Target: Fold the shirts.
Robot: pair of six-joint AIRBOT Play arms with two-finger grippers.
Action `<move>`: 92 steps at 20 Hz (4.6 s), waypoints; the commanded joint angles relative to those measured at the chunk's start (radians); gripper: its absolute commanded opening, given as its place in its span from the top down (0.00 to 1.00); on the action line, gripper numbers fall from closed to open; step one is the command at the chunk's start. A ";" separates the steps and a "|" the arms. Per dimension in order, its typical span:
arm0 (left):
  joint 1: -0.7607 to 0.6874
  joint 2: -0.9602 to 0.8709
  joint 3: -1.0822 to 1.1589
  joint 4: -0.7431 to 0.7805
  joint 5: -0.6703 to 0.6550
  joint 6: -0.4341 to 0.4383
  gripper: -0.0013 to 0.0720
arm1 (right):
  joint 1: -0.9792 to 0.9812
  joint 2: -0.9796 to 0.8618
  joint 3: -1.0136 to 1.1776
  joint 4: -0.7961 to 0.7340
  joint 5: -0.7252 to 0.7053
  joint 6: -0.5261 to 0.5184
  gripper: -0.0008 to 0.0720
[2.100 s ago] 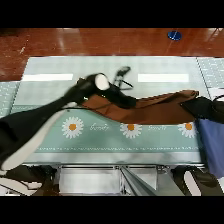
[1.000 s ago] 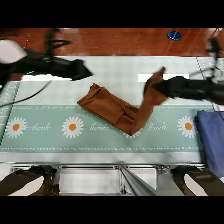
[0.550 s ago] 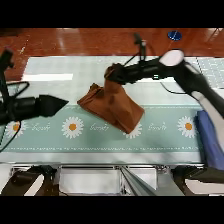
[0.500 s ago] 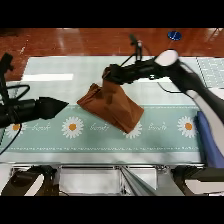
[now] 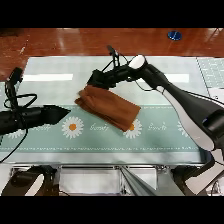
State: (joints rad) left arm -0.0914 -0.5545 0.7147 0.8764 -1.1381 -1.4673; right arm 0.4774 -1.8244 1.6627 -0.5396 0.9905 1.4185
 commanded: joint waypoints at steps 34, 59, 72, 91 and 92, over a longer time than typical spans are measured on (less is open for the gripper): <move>0.153 -0.007 -0.003 0.022 -0.014 0.042 0.96 | -0.144 0.292 -0.615 0.223 -0.095 -0.250 0.96; 0.153 -0.007 -0.003 0.021 0.021 0.042 0.96 | -1.160 0.497 0.273 -0.518 0.868 0.271 0.96; 0.153 -0.007 -0.003 0.003 0.053 0.042 0.96 | -1.537 1.034 -0.630 -1.311 0.861 0.328 0.41; -0.138 -0.818 0.676 0.592 -0.063 -0.220 0.96 | -0.352 0.409 -0.222 -1.006 0.325 0.344 0.96; -0.122 -0.817 0.642 0.565 -0.043 -0.223 0.96 | -0.352 0.389 -0.233 -1.017 0.351 0.313 0.96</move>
State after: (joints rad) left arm -0.1978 -1.3075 1.4166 1.2747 -1.1805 -1.5448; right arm 0.0372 -1.3327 1.4319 -1.3746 1.2507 1.6741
